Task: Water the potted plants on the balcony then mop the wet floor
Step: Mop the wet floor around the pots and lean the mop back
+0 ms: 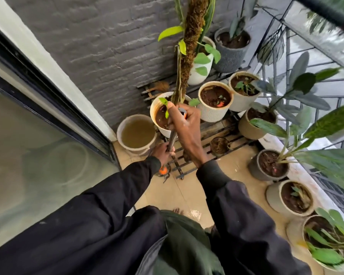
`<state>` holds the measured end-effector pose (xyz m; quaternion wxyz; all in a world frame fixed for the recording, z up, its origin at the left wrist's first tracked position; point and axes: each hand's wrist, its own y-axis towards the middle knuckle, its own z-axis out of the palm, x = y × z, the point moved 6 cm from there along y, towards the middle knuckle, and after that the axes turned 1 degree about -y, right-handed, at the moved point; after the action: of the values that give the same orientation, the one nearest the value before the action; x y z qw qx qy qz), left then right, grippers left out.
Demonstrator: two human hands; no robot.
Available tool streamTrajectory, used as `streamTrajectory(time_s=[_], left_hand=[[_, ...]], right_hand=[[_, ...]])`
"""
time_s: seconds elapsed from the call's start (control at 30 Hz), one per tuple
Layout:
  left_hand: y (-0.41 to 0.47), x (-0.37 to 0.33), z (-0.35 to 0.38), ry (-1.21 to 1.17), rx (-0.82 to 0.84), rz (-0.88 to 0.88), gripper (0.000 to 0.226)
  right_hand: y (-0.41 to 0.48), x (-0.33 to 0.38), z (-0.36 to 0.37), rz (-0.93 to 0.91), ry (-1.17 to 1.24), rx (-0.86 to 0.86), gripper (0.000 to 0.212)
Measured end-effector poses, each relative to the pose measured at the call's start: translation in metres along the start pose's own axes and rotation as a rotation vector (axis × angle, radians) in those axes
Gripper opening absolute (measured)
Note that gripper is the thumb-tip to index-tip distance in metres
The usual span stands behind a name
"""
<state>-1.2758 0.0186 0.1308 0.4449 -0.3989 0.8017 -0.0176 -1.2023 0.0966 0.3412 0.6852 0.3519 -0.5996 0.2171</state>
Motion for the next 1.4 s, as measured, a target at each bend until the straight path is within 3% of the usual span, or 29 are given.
streamTrajectory(time_s=[0.1,0.23,0.37,0.53,0.83,1.07,1.27,1.4], left_hand=[[-0.008,-0.001,-0.002,0.061,-0.024,0.038,0.024],[-0.018,-0.006,-0.010,-0.005,-0.004,0.031,0.016],[-0.021,-0.010,-0.011,-0.003,0.099,0.131,0.014],[-0.018,0.016,0.027,0.139,0.304,0.103,0.013],[-0.042,0.030,0.095,0.142,0.331,0.108,0.022],[-0.074,-0.011,0.137,0.173,0.330,0.176,0.014],[-0.112,-0.069,0.204,0.260,0.477,0.242,0.017],[-0.145,-0.107,0.265,0.332,0.585,0.314,0.032]], right_hand=[[-0.007,0.009,0.011,-0.033,-0.070,-0.003,0.047],[-0.013,0.026,0.009,-0.027,-0.102,-0.059,0.049],[-0.017,0.060,0.001,-0.033,-0.112,-0.127,0.044],[-0.029,0.092,-0.012,-0.042,-0.053,-0.112,0.042],[-0.067,0.120,-0.065,-0.101,0.023,-0.197,0.035],[-0.112,0.139,-0.122,-0.105,0.018,-0.259,0.032],[-0.164,0.169,-0.194,-0.147,-0.019,-0.326,0.036],[-0.211,0.182,-0.250,-0.135,-0.038,-0.415,0.038]])
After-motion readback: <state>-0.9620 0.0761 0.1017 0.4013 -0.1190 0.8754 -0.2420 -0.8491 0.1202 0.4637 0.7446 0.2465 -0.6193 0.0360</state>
